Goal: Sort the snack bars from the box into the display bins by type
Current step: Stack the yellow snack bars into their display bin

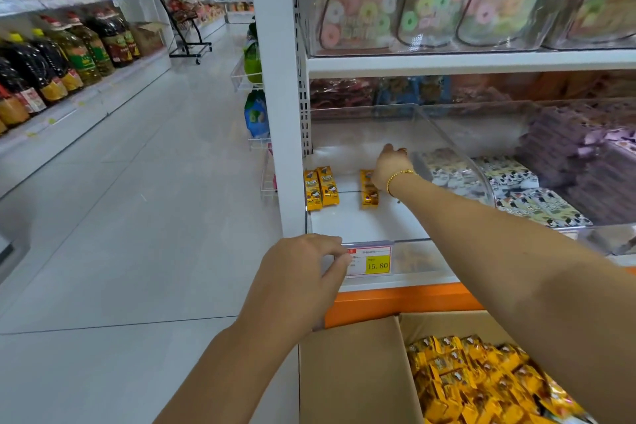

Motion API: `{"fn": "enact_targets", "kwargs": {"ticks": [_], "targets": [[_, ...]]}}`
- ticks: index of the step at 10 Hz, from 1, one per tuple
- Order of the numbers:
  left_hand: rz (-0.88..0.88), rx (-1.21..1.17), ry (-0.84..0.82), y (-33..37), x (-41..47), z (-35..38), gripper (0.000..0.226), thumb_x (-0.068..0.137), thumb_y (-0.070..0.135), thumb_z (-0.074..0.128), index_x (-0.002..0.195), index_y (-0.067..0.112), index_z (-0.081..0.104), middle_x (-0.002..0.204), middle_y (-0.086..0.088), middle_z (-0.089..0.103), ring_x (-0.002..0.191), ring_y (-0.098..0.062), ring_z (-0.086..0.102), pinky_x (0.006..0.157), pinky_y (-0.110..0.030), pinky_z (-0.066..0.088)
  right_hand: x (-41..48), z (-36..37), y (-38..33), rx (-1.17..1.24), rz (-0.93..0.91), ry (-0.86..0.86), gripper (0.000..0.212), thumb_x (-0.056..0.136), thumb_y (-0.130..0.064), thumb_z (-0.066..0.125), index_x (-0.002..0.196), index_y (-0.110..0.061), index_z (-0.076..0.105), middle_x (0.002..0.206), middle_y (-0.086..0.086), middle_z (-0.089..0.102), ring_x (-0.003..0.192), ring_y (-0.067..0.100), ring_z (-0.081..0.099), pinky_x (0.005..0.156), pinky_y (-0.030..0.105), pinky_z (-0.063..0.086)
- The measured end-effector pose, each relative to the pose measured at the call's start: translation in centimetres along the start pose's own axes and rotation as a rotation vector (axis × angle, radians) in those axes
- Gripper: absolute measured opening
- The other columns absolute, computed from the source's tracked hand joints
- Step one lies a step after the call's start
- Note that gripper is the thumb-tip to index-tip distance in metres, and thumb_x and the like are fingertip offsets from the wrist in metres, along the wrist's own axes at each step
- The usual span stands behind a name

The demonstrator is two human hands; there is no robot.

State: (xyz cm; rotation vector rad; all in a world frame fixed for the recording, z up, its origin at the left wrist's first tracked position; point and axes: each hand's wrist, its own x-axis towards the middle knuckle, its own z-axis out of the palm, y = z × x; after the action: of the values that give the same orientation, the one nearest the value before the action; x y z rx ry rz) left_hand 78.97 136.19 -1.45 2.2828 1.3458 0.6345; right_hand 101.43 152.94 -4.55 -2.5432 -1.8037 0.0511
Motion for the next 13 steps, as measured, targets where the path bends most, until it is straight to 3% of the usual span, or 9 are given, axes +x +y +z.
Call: {"fn": "enact_targets", "kwargs": {"ticks": [2,5,6,7,9,10,11,12,13], "targets": [[-0.051,0.02,0.027,0.0,0.4,0.0,0.032,0.093,0.041,0.05,0.12,0.031,0.065,0.127,0.013,0.06,0.115,-0.006,0.054,0.096,-0.021,0.044,-1.4,-1.0,-2.5,0.67,-0.05,-0.572,0.037,0.086,-0.004,0.067,0.12,-0.004,0.055,0.118,0.016,0.061,0.096,0.022,0.061,0.093,0.032,0.051],[-0.016,0.061,0.05,-0.2,0.6,0.2,0.034,0.094,0.044,0.048,0.122,0.031,0.063,0.127,0.013,0.06,0.115,-0.007,0.055,0.094,-0.019,0.044,0.7,-0.7,-2.9,0.575,-0.161,-0.459,0.044,0.085,0.002,0.06,0.127,-0.011,0.05,0.113,0.006,0.049,0.108,0.024,0.054,0.1,0.039,0.047],[0.09,0.137,0.169,0.4,-0.1,1.0,0.028,0.095,0.041,0.049,0.108,0.027,0.069,0.114,0.011,0.066,0.102,-0.009,0.061,0.082,-0.021,0.044,-5.0,-4.0,-0.8,0.649,-0.201,-0.234,0.012,0.086,-0.013,0.066,0.081,-0.018,0.056,0.086,0.001,0.057,0.092,0.022,0.062,0.092,0.038,0.052],[0.242,0.107,0.314,1.8,-1.2,2.5,0.028,0.088,0.041,0.046,0.08,0.022,0.065,0.08,0.009,0.063,0.071,-0.011,0.059,0.058,-0.023,0.044,-11.2,-5.6,2.9,0.695,-0.346,-0.055,0.029,0.087,-0.025,0.068,0.065,-0.015,0.052,0.062,-0.003,0.056,0.055,0.006,0.059,0.058,0.018,0.048],[0.119,0.15,-0.101,3.2,-4.8,10.4,0.034,0.093,0.038,0.052,0.063,0.023,0.046,0.059,0.008,0.046,0.059,-0.008,0.048,0.059,-0.031,0.044,-21.4,-0.4,14.7,0.735,-0.352,-0.355,0.025,0.085,-0.024,0.07,0.066,-0.018,0.056,0.058,-0.009,0.056,0.053,0.007,0.056,0.051,0.019,0.045],[-0.073,0.006,-0.354,1.7,-7.4,15.9,0.01,0.094,0.03,0.055,0.091,0.028,0.064,0.09,0.012,0.064,0.088,-0.007,0.062,0.082,-0.026,0.051,-21.3,7.6,19.5,0.54,-0.174,-0.43,0.011,0.084,-0.024,0.07,0.078,-0.019,0.063,0.075,-0.002,0.069,0.067,0.015,0.065,0.06,0.02,0.049],[-0.295,-0.105,-0.484,0.8,-10.0,20.3,0.049,0.094,0.025,0.057,0.141,0.019,0.043,0.146,0.003,0.041,0.131,-0.013,0.043,0.106,-0.022,0.035,-21.6,15.1,22.0,0.42,0.036,-0.457,0.027,0.084,-0.021,0.07,0.11,-0.018,0.062,0.099,0.006,0.068,0.092,0.021,0.064,0.075,0.024,0.045],[-0.307,-0.029,-0.554,1.6,-10.9,22.3,0.082,0.093,0.033,0.056,0.153,0.022,0.0,0.159,0.005,-0.005,0.146,-0.016,0.012,0.117,-0.032,0.019,-22.7,20.2,21.7,0.523,0.173,-0.507,0.061,0.082,-0.025,0.073,0.136,-0.018,0.045,0.125,0.014,0.059,0.11,0.027,0.059,0.086,0.031,0.047],[-0.336,-0.033,-0.598,1.7,-10.2,22.9,0.092,0.092,0.031,0.06,0.151,0.022,-0.009,0.16,0.001,-0.008,0.146,-0.018,0.01,0.118,-0.033,0.017,-22.9,23.2,20.2,0.667,0.306,-0.453,0.078,0.08,-0.032,0.075,0.144,-0.022,0.033,0.143,0.018,0.038,0.125,0.03,0.048,0.099,0.034,0.042]]}}
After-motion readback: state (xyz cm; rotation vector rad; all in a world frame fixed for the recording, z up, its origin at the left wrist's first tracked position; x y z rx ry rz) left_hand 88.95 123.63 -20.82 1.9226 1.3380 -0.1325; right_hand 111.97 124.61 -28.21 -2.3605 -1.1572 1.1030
